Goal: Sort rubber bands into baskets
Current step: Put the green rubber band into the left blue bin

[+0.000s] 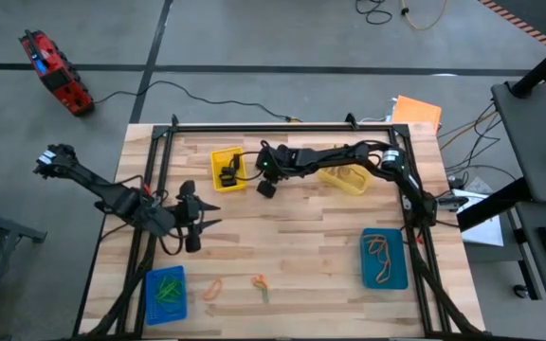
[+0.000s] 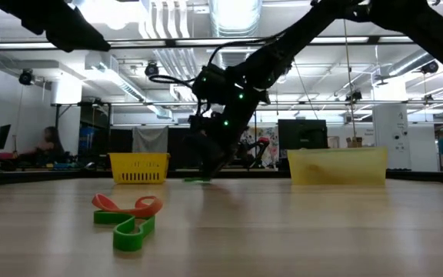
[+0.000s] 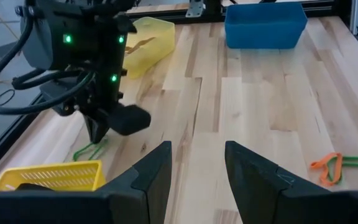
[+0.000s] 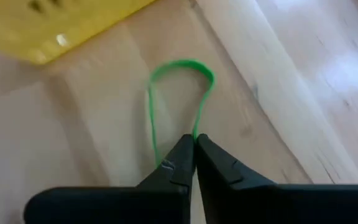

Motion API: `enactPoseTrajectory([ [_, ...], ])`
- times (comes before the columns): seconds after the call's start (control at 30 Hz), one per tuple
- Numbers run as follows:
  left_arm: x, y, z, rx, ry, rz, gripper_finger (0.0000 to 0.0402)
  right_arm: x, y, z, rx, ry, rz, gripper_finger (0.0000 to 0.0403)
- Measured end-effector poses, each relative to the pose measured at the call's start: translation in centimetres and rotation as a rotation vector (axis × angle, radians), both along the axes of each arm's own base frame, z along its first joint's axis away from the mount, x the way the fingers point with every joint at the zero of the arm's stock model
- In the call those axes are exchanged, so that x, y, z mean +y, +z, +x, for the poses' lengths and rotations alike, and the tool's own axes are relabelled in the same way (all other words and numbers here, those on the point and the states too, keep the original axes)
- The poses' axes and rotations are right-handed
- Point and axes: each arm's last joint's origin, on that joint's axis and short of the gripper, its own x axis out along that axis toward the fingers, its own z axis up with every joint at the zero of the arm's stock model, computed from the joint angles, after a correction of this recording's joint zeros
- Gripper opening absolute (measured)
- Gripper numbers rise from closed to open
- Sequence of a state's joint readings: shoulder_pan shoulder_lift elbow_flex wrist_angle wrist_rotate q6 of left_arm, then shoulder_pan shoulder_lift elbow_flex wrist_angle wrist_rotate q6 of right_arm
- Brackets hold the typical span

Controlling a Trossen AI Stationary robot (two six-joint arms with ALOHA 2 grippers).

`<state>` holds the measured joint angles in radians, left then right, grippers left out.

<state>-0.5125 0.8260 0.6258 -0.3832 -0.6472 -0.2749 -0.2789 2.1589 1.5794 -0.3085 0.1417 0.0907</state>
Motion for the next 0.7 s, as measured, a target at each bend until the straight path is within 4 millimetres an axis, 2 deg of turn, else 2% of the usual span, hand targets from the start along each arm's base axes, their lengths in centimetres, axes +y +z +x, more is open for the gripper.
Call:
enactPoseTrajectory([
  [0.1,-0.1,-0.2,0.2,0.011,0.0,0.006,0.0135,1.3,1.4,0.1,-0.01,0.038,-0.018,0.0009],
  [0.23,-0.3,-0.6,0.6,0.031,0.006,0.008,0.0135,4.4,3.1,0.1,0.023,0.08,-0.09,0.0009],
  [0.37,-0.7,-1.2,1.2,0.052,0.009,0.013,0.0135,8.4,3.8,-0.4,0.07,0.128,-0.177,0.0009],
  [0.7,-2.1,-3.0,3.6,0.075,-0.003,0.014,0.0135,18.4,5.1,-2.9,-0.048,0.29,-0.251,0.0009],
])
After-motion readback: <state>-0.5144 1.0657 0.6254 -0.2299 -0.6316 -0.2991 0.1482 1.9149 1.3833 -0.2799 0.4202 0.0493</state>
